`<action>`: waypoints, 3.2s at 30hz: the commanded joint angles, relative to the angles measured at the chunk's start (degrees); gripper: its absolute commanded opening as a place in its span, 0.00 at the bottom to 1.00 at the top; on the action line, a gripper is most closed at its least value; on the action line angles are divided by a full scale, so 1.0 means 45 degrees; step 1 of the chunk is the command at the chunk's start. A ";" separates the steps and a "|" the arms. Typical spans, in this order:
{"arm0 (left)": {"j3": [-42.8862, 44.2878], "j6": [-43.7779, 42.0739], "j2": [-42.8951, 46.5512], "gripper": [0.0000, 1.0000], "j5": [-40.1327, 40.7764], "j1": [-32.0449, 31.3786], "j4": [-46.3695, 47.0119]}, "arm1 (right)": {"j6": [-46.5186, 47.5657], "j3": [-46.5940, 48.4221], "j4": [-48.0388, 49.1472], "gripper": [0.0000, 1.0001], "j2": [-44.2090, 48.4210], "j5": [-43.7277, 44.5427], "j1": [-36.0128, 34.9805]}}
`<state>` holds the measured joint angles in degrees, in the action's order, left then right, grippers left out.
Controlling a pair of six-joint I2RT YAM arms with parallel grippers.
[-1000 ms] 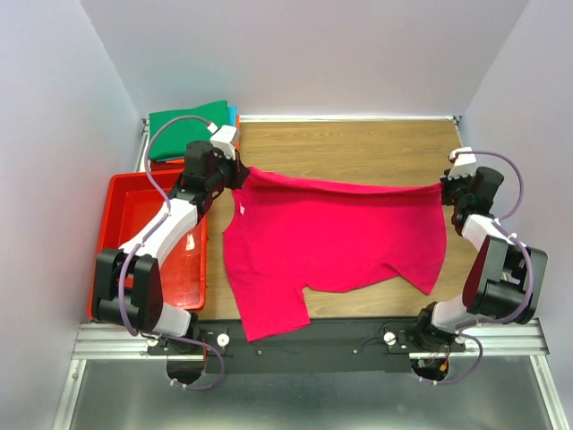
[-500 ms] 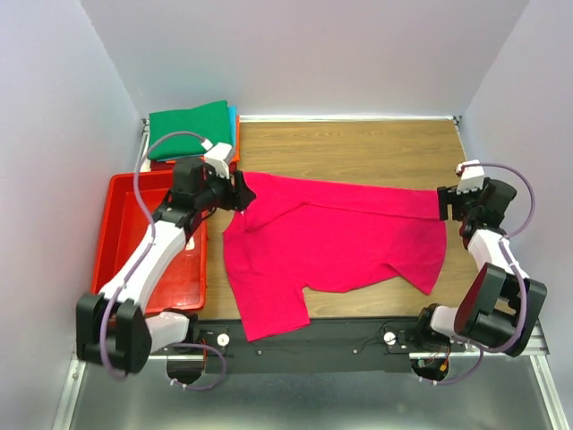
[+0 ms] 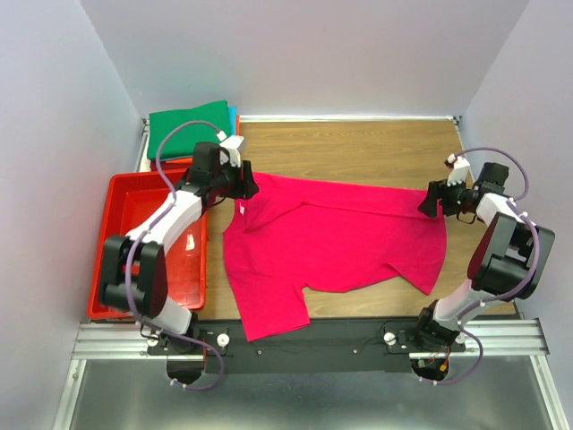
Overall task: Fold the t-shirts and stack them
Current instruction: Fold the tshirt
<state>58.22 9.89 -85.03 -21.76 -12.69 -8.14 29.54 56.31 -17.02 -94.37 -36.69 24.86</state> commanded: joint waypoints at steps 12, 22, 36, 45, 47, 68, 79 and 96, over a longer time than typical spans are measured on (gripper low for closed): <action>0.4601 -0.1904 -0.6511 0.61 0.0323 -0.1516 -0.2741 | -0.0568 0.0181 -0.0945 0.84 0.0306 -0.1319 0.0061; 0.4583 -0.2022 -0.6553 0.46 0.0597 -0.2024 -0.3151 | -0.0607 0.0142 -0.0945 0.84 0.0345 -0.1398 0.0081; 0.3376 -0.2119 -0.4445 0.14 -0.1938 -0.2785 -0.3503 | -0.0627 0.0181 -0.0945 0.84 0.0404 -0.1320 0.0100; 0.2200 -0.2374 -0.3877 0.50 -0.2296 -0.3899 -0.3425 | -0.0568 0.0201 -0.0945 0.84 0.0307 -0.1184 0.0120; 0.2647 -0.2257 -0.3196 0.50 -0.1208 -0.3860 -0.3289 | -0.0568 0.0278 -0.0945 0.84 0.0209 -0.0989 0.0139; 0.4621 -0.0049 -0.5516 0.49 0.1691 -0.0970 -0.1003 | -0.3205 0.3853 -0.0535 0.70 -0.4321 0.2958 0.0120; 0.5207 0.0126 -0.7040 0.48 0.1710 -0.0774 -0.1218 | -0.3459 0.4300 -0.1003 0.16 -0.5200 0.1923 -0.0056; 1.0381 0.0166 -0.9501 0.47 0.1652 -0.0540 -0.2547 | -0.4454 1.0940 -0.0692 0.00 -0.8871 0.3445 -0.0641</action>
<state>100.16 10.81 -126.02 -14.94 -15.68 -17.80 11.20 100.51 -20.80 -130.04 -24.47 23.00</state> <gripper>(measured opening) 0.470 0.009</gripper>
